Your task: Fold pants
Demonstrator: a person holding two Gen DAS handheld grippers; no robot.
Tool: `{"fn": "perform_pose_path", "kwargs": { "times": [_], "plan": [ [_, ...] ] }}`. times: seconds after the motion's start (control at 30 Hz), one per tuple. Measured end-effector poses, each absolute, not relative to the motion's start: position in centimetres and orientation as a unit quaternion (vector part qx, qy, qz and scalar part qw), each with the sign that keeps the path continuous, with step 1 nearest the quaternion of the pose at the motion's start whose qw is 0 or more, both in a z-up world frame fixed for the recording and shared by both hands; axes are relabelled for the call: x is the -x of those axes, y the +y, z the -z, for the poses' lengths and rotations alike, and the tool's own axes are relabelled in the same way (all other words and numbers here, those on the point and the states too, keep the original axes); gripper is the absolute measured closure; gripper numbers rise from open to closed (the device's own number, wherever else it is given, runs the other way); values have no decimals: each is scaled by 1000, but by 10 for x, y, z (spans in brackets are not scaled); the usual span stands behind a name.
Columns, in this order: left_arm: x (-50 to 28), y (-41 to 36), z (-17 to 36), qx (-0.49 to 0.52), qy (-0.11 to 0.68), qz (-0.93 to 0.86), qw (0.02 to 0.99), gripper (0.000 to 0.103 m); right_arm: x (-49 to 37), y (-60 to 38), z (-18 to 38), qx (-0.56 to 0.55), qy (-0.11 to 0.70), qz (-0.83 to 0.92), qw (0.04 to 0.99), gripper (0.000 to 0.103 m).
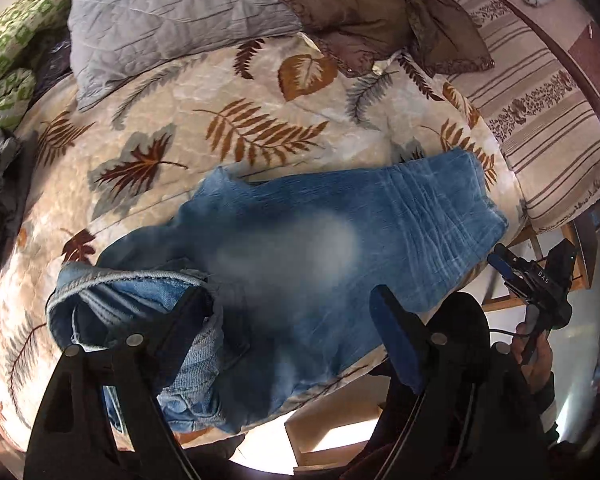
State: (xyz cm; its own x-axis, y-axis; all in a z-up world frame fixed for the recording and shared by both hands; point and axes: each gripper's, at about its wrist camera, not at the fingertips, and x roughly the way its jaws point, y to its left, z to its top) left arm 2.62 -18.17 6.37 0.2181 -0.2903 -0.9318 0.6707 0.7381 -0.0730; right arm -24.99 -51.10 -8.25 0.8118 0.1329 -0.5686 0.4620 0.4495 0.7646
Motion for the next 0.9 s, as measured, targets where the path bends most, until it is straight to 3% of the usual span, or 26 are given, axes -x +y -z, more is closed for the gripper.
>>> {"fn": "perform_pose_path", "kwargs": {
  "times": [0.07, 0.13, 0.2, 0.4, 0.53, 0.7, 0.9],
  "plan": [
    [-30, -223, -64, -219, 544, 298, 753, 20, 245, -509, 91, -531, 279, 101, 794, 50],
    [-31, -236, -77, -245, 514, 254, 782, 21, 243, -510, 93, -544, 257, 90, 794, 34],
    [-43, -222, -85, -238, 504, 193, 807, 21, 241, -511, 92, -543, 253, 77, 797, 32],
    [-68, -78, -38, -117, 620, 51, 774, 22, 240, -513, 93, -539, 248, 62, 803, 31],
    [-62, -10, -45, -13, 628, 64, 775, 25, 244, -514, 94, -560, 230, 63, 794, 32],
    [-56, -87, -80, -72, 575, 201, 790, 20, 237, -510, 91, -571, 217, 73, 789, 32],
    [-36, -271, -57, -223, 558, 350, 718, 20, 233, -501, 91, -564, 214, 81, 793, 32]
  ]
}}
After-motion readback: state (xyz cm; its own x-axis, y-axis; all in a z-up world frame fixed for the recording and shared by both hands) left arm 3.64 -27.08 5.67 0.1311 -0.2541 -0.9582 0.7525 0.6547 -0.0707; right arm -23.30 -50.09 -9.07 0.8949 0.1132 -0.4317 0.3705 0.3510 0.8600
